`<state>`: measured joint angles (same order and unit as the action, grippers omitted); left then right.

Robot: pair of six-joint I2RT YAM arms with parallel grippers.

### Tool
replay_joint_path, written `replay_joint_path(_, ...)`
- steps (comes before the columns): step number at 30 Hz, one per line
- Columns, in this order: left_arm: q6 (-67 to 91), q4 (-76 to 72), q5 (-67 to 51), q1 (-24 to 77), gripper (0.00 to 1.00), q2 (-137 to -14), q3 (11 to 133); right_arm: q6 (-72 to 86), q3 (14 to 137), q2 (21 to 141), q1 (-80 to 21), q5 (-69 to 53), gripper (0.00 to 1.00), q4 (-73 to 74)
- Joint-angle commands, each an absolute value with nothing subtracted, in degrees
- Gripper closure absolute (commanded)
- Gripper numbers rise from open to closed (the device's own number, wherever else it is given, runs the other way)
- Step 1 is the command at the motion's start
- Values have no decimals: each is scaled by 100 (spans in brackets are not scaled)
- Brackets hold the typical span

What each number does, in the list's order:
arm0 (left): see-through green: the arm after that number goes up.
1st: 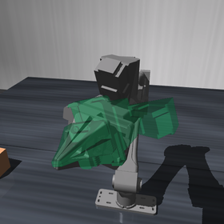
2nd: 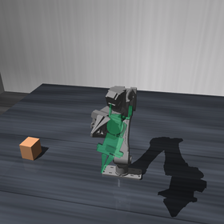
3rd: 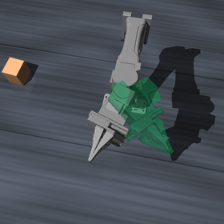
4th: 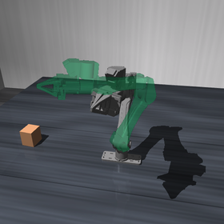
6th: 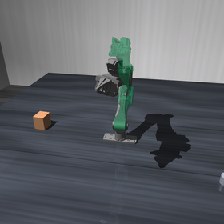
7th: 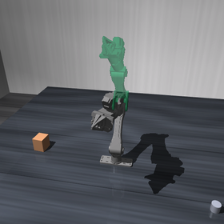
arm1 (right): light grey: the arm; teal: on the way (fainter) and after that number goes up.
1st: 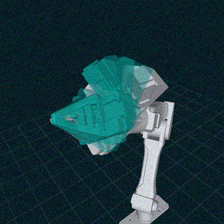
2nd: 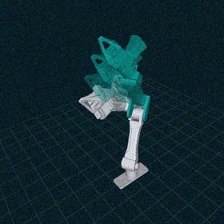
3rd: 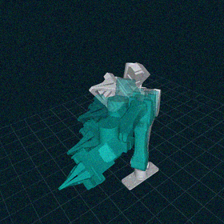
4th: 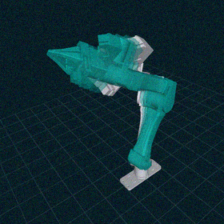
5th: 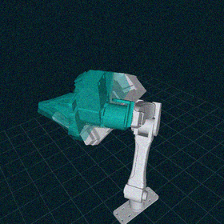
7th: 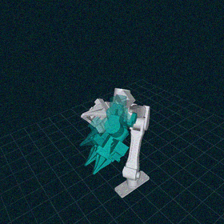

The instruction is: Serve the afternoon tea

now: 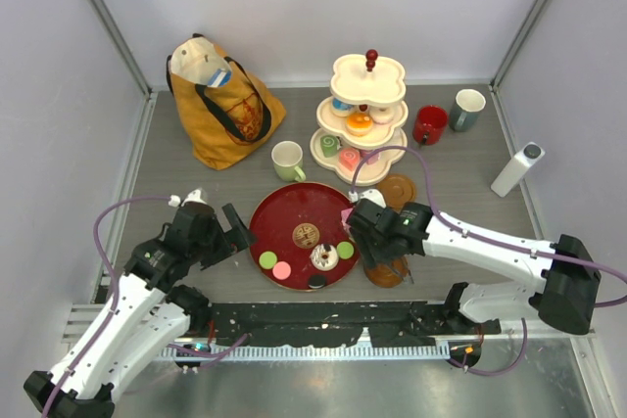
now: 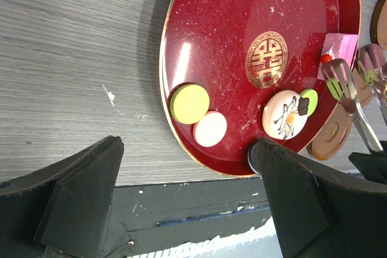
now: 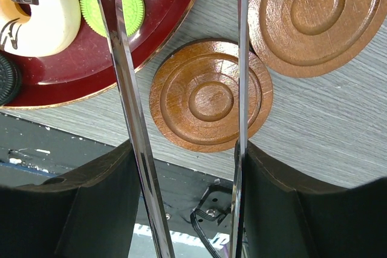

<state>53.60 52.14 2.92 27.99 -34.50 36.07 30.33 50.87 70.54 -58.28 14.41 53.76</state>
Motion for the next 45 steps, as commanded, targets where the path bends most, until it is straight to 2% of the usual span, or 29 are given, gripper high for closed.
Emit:
replay_joint_path(1,5344,5115,255,2777,0,-3472,3568,3050,5159,6944,-5845,1529,37,5255)
replay_joint_path(11,5353,5080,229,2777,0,-3533,3551,3076,5273,6689,-5845,1802,37,5511)
replay_joint_path(15,5344,5036,220,2777,0,-3524,3542,2989,5256,6583,-5836,1531,37,5406)
replay_joint_path(27,5335,5071,237,2777,0,-3524,3507,2901,5212,7119,-5845,1485,39,5177)
replay_joint_path(40,5335,5036,228,2777,1,-3542,3480,2830,5528,6768,-5845,1837,40,5431)
replay_joint_path(45,5335,5036,220,2777,0,-3507,3472,2821,5476,6750,-5845,1583,40,5344)
